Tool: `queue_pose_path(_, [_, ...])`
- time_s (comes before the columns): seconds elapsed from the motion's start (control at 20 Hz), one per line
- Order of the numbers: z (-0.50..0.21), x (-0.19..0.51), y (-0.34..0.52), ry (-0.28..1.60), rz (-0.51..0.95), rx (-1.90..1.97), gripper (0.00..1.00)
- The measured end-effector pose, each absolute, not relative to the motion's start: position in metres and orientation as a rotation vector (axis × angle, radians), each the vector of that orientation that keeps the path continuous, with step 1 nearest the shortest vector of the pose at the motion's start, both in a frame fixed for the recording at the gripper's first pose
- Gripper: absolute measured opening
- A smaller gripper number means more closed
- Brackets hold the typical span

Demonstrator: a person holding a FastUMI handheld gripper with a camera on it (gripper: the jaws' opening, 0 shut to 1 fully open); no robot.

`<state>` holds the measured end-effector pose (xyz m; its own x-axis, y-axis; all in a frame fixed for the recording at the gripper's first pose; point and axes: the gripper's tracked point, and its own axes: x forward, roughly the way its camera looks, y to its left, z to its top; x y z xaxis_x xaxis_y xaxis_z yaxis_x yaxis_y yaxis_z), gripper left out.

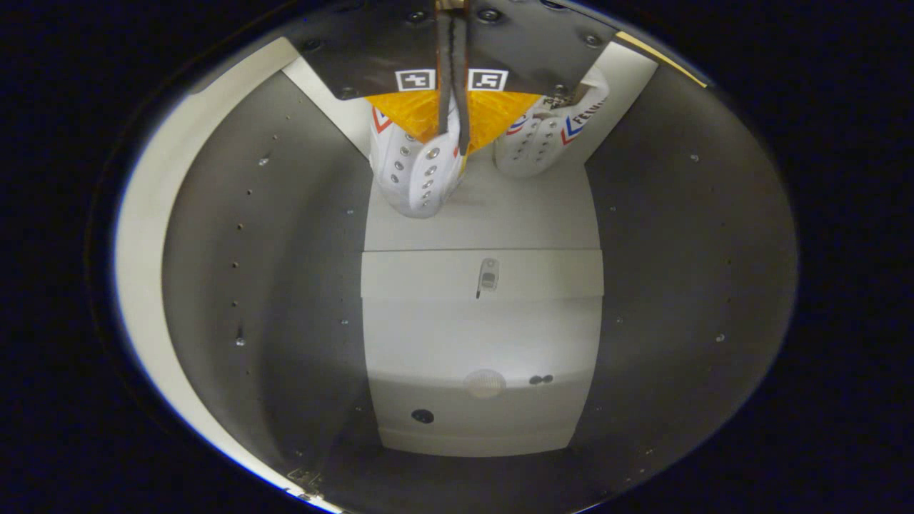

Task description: Open the shoe cabinet door, grab the shoes and put them into the shoe cabinet, then close the shoe cabinet door.

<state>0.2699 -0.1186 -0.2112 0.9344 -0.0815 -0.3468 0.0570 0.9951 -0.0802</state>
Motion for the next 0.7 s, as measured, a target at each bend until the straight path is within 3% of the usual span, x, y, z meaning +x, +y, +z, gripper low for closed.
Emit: queue_pose_path(0.7, [-0.267,0.3,-0.126,0.496,-0.026,-0.049,0.03])
